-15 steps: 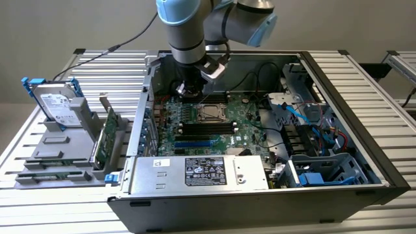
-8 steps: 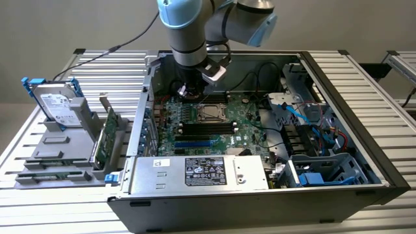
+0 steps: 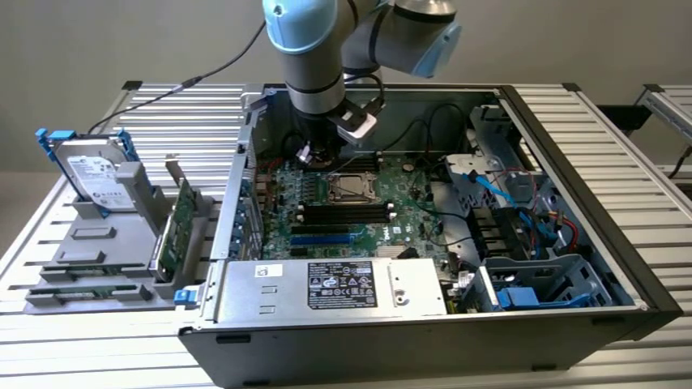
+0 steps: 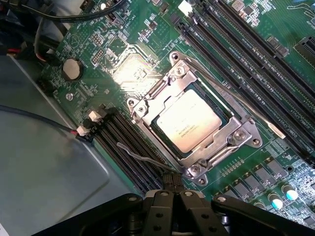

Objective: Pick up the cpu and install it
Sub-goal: 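Install the first cpu locking lever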

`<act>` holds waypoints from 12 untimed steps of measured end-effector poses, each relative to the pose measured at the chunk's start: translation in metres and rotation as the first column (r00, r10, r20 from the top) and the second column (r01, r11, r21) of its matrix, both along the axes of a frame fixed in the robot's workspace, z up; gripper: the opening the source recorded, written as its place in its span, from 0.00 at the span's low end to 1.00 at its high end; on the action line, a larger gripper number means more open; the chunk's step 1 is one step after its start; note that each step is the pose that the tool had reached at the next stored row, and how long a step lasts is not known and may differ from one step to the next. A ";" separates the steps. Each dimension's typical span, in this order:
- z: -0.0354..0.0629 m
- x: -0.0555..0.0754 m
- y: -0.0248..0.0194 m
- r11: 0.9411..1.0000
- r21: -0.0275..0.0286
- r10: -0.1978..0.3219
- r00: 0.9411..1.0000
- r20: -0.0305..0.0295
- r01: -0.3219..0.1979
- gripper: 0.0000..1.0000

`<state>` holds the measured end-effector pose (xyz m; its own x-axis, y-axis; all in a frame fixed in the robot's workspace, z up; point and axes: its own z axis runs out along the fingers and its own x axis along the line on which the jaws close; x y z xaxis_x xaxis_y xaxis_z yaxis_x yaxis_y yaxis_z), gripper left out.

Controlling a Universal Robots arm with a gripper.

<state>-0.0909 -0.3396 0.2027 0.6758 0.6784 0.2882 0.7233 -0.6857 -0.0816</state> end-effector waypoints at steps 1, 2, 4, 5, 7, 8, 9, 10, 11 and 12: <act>0.0002 0.000 -0.0004 1.000 0.000 0.003 1.000 0.000 -0.003 0.11; 0.0005 0.000 -0.0008 1.000 0.000 0.007 1.000 0.000 -0.007 0.11; 0.0007 0.000 -0.0015 1.000 0.000 0.017 1.000 0.000 -0.017 0.11; 0.0008 0.000 -0.0015 1.000 0.000 0.022 1.000 0.000 -0.022 0.11; 0.0008 0.000 -0.0015 1.000 0.000 0.031 1.000 0.000 -0.031 0.11; 0.0007 0.000 -0.0015 0.999 0.000 0.035 0.999 0.000 -0.035 0.11; 0.0008 0.000 -0.0016 0.999 0.000 0.040 0.999 0.000 -0.040 0.11; 0.0008 0.000 -0.0016 0.999 0.000 0.046 0.999 0.000 -0.046 0.11; 0.0008 0.000 -0.0016 0.999 0.000 0.051 0.999 0.000 -0.051 0.11; 0.0010 0.000 -0.0017 0.998 0.000 0.055 0.998 0.000 -0.055 0.11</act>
<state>-0.0908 -0.3414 0.2037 0.6376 0.7145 0.2881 0.7598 -0.6450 -0.0817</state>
